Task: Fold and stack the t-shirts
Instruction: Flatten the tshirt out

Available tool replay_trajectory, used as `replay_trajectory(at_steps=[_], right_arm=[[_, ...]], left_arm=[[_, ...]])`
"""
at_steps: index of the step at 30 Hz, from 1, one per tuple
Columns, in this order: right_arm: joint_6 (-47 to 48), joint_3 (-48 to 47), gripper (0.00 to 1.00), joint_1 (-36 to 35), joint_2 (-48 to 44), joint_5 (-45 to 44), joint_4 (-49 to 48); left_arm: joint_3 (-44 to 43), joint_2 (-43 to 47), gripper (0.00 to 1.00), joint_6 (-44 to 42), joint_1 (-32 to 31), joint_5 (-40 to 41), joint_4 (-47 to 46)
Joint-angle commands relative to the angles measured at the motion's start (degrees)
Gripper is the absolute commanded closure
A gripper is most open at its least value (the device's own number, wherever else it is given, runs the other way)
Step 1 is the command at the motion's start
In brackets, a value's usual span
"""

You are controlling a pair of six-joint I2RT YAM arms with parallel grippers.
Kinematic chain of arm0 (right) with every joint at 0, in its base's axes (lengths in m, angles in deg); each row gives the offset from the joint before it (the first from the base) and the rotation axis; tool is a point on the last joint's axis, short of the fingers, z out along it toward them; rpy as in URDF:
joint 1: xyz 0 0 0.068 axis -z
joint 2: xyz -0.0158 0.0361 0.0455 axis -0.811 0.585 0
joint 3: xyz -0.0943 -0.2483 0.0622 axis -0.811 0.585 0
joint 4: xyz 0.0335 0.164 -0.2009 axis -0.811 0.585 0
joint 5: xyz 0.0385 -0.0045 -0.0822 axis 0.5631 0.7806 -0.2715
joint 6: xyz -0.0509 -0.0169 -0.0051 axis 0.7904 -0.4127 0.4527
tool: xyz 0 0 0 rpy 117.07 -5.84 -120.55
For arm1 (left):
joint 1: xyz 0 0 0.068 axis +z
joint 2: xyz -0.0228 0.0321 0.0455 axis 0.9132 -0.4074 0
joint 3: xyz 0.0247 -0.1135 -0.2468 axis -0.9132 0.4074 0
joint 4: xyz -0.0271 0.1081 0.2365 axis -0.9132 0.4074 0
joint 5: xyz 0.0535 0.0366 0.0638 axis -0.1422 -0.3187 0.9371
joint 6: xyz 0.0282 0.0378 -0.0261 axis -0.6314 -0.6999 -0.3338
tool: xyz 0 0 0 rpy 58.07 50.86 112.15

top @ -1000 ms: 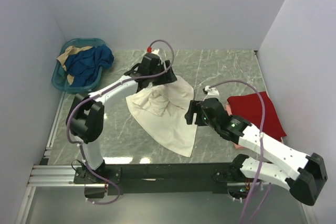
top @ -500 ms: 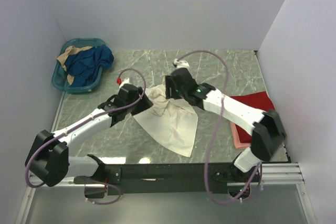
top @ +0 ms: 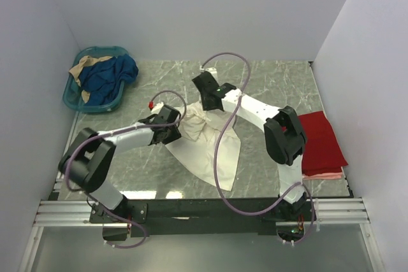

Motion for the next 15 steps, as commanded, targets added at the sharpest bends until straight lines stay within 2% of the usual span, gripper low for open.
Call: replay_trajectory(at_steps=[1, 3, 4, 6, 8, 12, 15], right_arm=[[-0.4, 2.2, 0.64, 3.0, -2.1, -0.1, 2.0], [-1.8, 4.8, 0.74, 4.9, -3.8, 0.0, 1.6], [-3.5, 8.0, 0.82, 5.9, -6.0, 1.1, 1.1], [-6.0, 14.0, 0.9, 9.0, -10.3, 3.5, -0.8], [-7.6, 18.6, 0.92, 11.7, -13.6, 7.5, -3.8], [-11.8, 30.6, 0.96, 14.7, -23.0, 14.3, -9.0], [-14.4, 37.6, 0.97, 15.8, -28.6, 19.9, -12.8]], left_arm=[[-3.0, -4.8, 0.64, -0.7, 0.1, 4.2, 1.0], [-5.0, -6.4, 0.7, -0.4, 0.2, 5.9, 3.1], [-5.6, -7.7, 0.74, -0.4, 0.4, 7.7, 3.9], [-6.8, -8.3, 0.87, -0.4, 2.2, 8.2, 5.5], [-6.8, -8.7, 0.99, -0.6, 6.4, 6.8, 5.8], [-7.3, -8.8, 0.99, -1.1, 14.4, 3.2, 4.0], [-12.2, -11.4, 0.99, -1.3, 18.5, 2.2, 5.1]])
